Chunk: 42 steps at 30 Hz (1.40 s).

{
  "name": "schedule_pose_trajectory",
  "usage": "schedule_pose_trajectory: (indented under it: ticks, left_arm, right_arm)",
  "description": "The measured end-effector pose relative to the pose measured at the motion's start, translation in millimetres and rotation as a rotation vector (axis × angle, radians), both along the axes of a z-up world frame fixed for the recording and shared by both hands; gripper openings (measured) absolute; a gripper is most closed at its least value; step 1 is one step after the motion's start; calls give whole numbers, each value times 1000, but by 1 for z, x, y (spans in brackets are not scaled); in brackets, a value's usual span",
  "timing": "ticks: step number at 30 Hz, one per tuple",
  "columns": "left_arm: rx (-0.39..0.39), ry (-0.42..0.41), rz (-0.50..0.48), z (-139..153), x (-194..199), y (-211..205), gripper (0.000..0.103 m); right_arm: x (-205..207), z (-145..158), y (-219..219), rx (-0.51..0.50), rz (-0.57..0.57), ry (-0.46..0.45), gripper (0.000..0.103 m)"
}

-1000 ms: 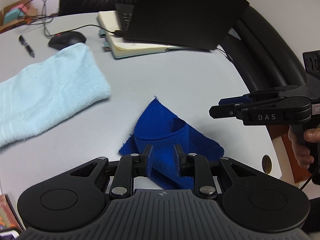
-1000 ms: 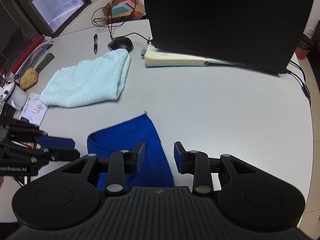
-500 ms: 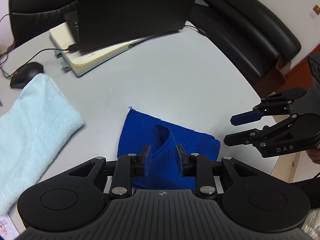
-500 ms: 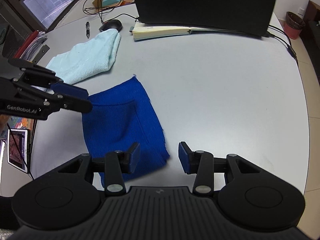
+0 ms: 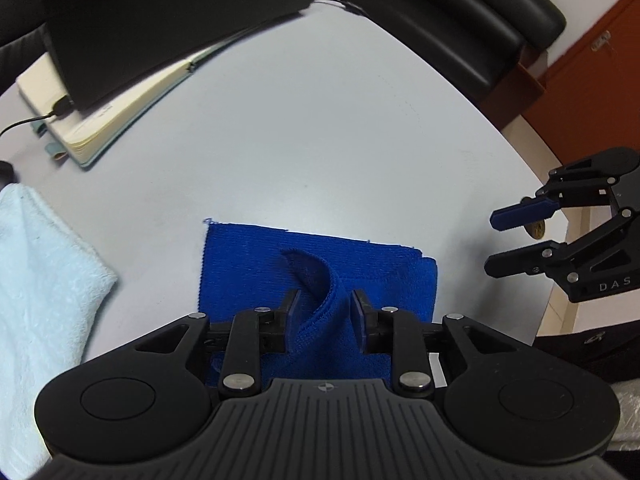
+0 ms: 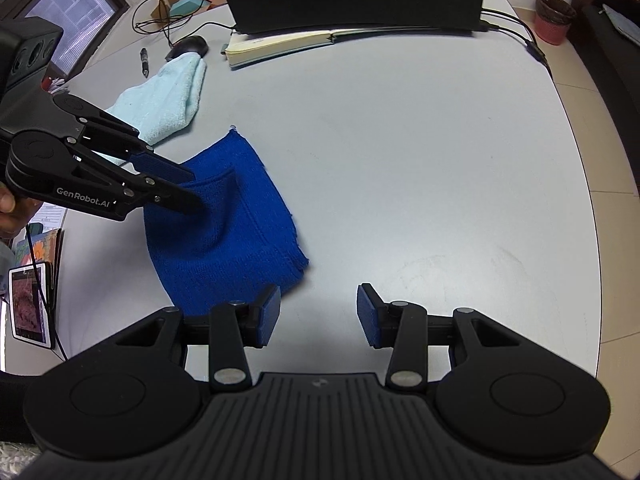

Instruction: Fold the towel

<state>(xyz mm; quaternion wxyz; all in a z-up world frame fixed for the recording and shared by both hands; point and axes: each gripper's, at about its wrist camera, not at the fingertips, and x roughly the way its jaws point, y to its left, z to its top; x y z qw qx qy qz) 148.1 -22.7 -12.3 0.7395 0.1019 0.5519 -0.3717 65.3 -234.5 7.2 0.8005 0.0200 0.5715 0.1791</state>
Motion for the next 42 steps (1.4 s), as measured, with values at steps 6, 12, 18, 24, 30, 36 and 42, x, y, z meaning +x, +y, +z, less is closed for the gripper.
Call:
schedule_pose_trajectory:
  ticks: [6,12,18,24,30,36,42]
  left_arm:
    - [-27,-10,-16,1,-4,3,6]
    - [-73,-39,15,18,-8,13,6]
    - [-94,-71,97,32,-1,34,6]
    - [-41,-68,201,20,11,52,6]
    - [11,-48,262,-1,17,58,8]
    - [48,-66,305,-9,16,61,36]
    - [7,-80,348,7,8,68,42]
  right_arm:
    - [-2,-2,-6,-2,-33,9,44]
    - [0,-3,-8,2,-41,14,44]
    - [2,-4,-7,4,-33,14,44]
    - [3,-4,-6,4,-21,17,44]
    - [3,-5,-6,2,-17,24,44]
    - [4,-5,-6,2,-10,25,44]
    - [7,-4,-1,13,19,17,44]
